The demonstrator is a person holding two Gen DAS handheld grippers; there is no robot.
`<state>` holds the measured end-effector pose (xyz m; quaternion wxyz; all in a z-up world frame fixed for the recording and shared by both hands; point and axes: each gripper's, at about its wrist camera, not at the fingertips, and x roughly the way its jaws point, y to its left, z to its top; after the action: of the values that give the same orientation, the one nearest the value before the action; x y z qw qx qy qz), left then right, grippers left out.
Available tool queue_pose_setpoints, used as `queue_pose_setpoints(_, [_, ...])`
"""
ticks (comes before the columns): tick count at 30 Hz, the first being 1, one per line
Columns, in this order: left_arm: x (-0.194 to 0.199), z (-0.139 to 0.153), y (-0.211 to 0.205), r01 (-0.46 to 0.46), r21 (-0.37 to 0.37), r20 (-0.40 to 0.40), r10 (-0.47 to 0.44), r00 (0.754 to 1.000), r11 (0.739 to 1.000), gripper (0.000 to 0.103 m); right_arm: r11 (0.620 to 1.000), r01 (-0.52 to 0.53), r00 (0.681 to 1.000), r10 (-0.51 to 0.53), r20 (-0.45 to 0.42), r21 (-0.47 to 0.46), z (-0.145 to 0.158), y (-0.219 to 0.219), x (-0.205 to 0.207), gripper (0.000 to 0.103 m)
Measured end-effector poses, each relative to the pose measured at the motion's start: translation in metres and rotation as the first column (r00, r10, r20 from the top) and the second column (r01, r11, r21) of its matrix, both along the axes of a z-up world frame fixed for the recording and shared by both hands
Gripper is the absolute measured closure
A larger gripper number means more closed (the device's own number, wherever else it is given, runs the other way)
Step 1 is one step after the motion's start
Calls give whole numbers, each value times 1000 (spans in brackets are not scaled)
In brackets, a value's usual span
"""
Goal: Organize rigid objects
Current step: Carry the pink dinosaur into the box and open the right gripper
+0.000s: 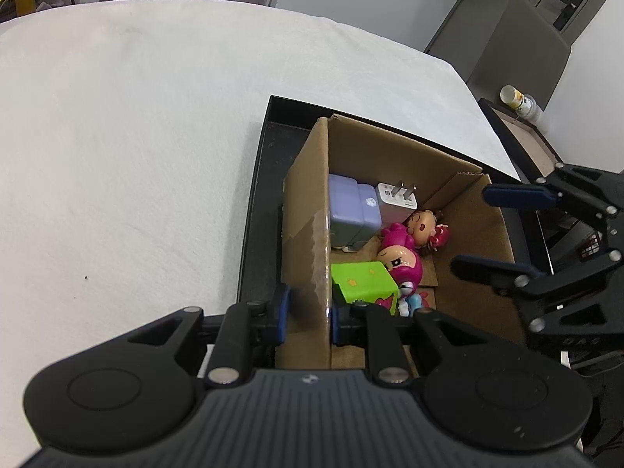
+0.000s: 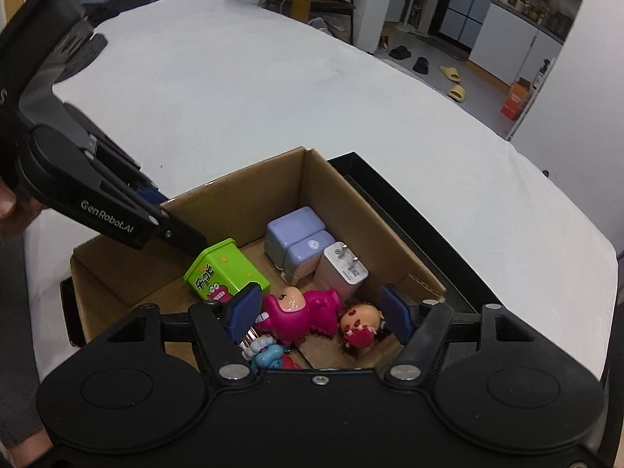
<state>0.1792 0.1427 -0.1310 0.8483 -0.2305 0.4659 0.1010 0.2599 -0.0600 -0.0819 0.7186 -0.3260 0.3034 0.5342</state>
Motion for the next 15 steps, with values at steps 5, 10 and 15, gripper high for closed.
queue_pose_setpoints(5, [3, 7, 0, -3, -2, -11, 3, 1000, 1000, 84, 997, 69, 995, -66, -73, 33, 17, -8, 10, 36])
queue_pose_setpoints(10, [1, 24, -1, -9, 12, -3, 9, 1000, 1000, 82, 986, 159, 970, -148, -195, 42, 39, -16, 21, 36])
queue_pose_setpoints(15, [-7, 42, -2, -24, 18, 10, 24, 1000, 1000, 82, 970, 243, 939, -227, -258, 31, 61, -24, 25, 36])
